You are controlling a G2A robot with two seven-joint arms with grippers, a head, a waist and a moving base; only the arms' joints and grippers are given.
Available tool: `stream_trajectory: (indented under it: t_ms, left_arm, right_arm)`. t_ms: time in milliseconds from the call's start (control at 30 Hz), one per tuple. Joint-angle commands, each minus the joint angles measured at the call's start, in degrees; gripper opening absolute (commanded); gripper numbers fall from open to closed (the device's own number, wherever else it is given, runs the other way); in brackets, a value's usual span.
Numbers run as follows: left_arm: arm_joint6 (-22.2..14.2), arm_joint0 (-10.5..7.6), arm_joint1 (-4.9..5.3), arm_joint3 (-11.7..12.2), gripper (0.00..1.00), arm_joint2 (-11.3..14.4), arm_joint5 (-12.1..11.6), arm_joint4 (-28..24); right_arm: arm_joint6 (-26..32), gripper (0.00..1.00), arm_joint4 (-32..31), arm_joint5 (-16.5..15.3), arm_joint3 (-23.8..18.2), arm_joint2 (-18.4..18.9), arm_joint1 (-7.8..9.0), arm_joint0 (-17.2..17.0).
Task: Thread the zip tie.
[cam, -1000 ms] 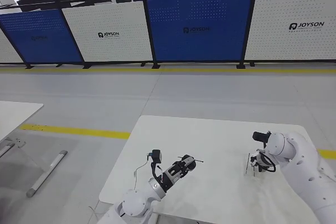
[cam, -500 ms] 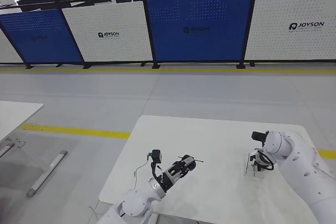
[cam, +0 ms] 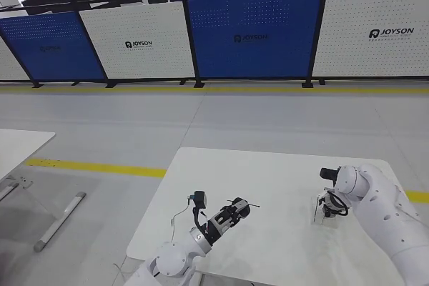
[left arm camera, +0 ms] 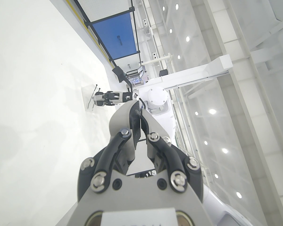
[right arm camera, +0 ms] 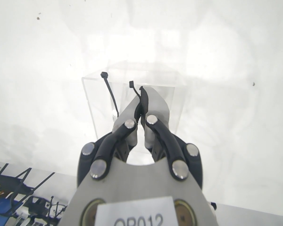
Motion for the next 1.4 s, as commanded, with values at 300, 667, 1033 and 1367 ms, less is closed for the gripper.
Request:
stream_trajectory:
  t_ms: [300,667,1033,1367]
  left_arm:
    - [0.0,0.00,0.00,0.0,0.00,0.0,0.0,0.0]
    - [0.0,0.00,0.00,0.0,0.00,0.0,0.0,0.0]
    - [0.0,0.00,0.00,0.0,0.00,0.0,0.0,0.0]
    - [0.0,0.00,0.00,0.0,0.00,0.0,0.0,0.0]
  right_arm:
    - [0.6,0.00,-1.2,-0.3,-3.0,1.8,0.85,-1.4]
    - [2.0,0.00,-6.2,2.6,-13.3,5.4,3.35,-6.0]
    - [0.0,0.00,-10.1,2.6,-25.9,14.5,5.86,-13.9]
    - [-4.7,0.00,-12.6,2.6,-35.3,22.2,6.43,-21.2]
